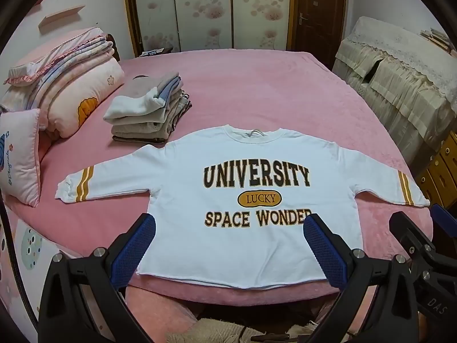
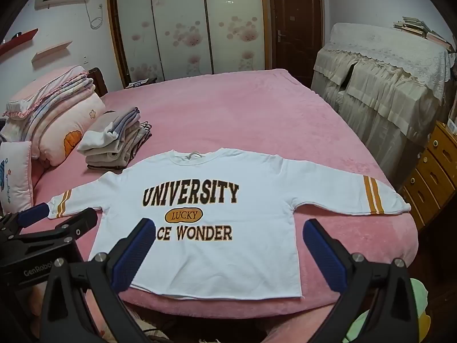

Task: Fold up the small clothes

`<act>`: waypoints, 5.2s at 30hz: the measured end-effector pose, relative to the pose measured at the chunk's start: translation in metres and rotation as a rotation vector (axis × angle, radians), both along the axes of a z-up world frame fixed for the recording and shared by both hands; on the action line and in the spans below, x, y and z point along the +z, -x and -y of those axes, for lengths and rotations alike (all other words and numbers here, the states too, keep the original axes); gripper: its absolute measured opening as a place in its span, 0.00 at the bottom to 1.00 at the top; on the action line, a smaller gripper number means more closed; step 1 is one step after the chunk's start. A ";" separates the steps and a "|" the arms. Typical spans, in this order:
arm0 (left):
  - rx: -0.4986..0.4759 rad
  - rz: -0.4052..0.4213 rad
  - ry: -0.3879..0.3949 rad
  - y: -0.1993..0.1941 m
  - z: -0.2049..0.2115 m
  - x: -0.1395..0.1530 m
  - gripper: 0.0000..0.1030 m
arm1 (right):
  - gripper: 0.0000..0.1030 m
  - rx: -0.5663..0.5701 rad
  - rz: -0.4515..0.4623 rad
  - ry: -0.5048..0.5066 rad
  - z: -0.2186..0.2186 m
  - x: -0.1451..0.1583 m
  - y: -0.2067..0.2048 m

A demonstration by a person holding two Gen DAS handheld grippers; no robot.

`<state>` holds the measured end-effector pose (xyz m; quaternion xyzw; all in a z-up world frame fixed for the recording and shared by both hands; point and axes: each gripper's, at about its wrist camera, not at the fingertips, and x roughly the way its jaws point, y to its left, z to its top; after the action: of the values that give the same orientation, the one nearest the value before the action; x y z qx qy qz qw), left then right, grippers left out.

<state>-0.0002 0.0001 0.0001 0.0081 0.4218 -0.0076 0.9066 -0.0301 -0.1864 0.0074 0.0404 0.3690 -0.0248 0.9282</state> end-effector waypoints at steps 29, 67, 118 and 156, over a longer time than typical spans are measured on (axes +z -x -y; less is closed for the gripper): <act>-0.015 -0.020 0.055 0.008 0.000 -0.004 1.00 | 1.00 0.006 0.013 -0.002 -0.002 0.003 0.007; -0.005 -0.026 0.069 0.011 -0.005 -0.005 1.00 | 1.00 0.011 0.018 -0.009 -0.005 0.004 0.011; -0.351 0.234 -0.100 -0.076 0.238 0.034 1.00 | 0.88 -0.410 0.153 0.040 0.284 0.029 -0.007; -0.497 -0.213 -0.086 -0.172 0.431 -0.212 1.00 | 0.43 -0.646 -0.189 -0.363 0.473 -0.200 -0.070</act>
<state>0.1714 -0.4309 -0.2114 0.1492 0.4999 -0.2129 0.8261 0.0399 -0.6590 -0.1923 0.3160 0.4196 -0.2541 0.8121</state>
